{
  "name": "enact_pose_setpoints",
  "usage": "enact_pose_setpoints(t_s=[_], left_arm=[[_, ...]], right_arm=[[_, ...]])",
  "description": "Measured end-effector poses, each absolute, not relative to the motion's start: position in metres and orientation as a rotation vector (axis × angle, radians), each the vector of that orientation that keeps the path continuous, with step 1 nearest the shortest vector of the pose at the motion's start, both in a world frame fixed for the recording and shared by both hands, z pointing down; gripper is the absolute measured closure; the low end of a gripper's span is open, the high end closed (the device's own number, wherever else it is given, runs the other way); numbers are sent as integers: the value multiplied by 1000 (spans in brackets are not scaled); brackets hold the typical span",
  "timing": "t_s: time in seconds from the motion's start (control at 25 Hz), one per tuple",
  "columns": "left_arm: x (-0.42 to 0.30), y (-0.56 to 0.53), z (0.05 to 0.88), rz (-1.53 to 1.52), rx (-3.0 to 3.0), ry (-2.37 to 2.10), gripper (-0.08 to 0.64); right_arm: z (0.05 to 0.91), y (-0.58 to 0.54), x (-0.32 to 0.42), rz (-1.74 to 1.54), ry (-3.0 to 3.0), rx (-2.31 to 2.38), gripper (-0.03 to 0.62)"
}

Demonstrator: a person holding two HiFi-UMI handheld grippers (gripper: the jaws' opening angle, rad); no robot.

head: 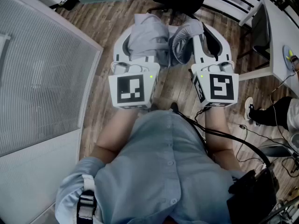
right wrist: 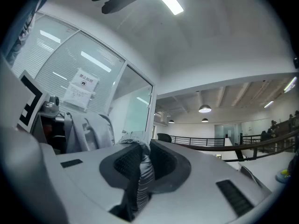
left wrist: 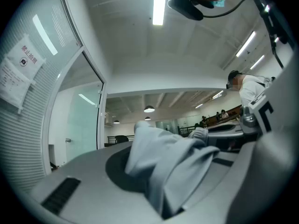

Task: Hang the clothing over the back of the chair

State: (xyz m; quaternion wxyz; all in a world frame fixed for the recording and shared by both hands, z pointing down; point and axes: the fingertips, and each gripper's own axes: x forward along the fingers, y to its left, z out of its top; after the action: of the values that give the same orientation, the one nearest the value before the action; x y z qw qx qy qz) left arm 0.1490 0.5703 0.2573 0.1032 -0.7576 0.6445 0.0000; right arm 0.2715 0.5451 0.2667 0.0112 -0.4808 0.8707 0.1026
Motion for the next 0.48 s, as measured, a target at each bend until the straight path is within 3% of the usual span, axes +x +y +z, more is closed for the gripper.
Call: enact_pose_setpoints(t_s=[0.48], left_arm=[[167,568,267,-16,-2227,1939,522]], right_arm=[[275,544,293,314,2724,-1483,541]])
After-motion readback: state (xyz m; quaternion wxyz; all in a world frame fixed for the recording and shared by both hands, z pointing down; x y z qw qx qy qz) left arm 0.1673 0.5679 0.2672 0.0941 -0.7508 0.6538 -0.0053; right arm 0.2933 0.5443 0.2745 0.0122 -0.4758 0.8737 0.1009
